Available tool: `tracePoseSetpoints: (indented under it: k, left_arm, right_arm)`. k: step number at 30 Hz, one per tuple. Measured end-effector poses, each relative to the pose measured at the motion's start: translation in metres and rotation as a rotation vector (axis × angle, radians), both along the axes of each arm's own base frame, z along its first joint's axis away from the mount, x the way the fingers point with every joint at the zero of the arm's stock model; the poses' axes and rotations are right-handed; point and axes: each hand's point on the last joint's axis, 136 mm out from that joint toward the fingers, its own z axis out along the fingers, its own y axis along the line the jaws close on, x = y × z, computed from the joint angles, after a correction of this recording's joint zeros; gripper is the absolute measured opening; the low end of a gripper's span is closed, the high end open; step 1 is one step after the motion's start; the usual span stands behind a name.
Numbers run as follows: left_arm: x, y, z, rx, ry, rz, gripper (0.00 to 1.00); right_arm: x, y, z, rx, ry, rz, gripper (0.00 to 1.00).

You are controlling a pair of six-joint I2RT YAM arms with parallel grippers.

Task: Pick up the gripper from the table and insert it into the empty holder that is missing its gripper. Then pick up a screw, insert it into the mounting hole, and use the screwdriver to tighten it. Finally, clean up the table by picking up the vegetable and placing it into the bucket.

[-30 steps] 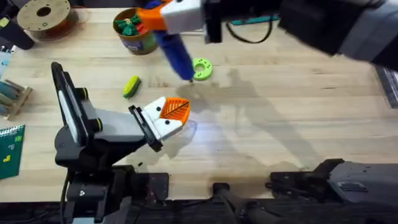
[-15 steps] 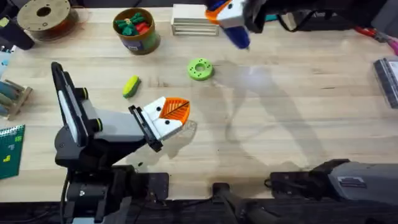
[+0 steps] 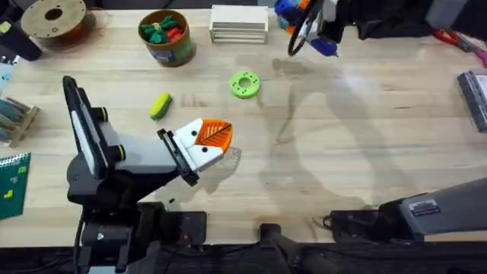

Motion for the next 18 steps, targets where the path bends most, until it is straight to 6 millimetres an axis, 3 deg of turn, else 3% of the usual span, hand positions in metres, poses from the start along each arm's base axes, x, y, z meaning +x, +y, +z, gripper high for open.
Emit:
tracePoseSetpoints:
  k: [9,18]
  left_arm:
    - [0.0,0.0,0.0,0.0,0.0,0.0,0.005]
    - [0.0,0.0,0.0,0.0,0.0,0.0,0.005]
  right_arm:
    - [0.017,-0.022,-0.061,-0.212,0.028,-0.013,0.007]
    - [0.021,-0.037,-0.117,-0.377,0.074,0.03,0.007]
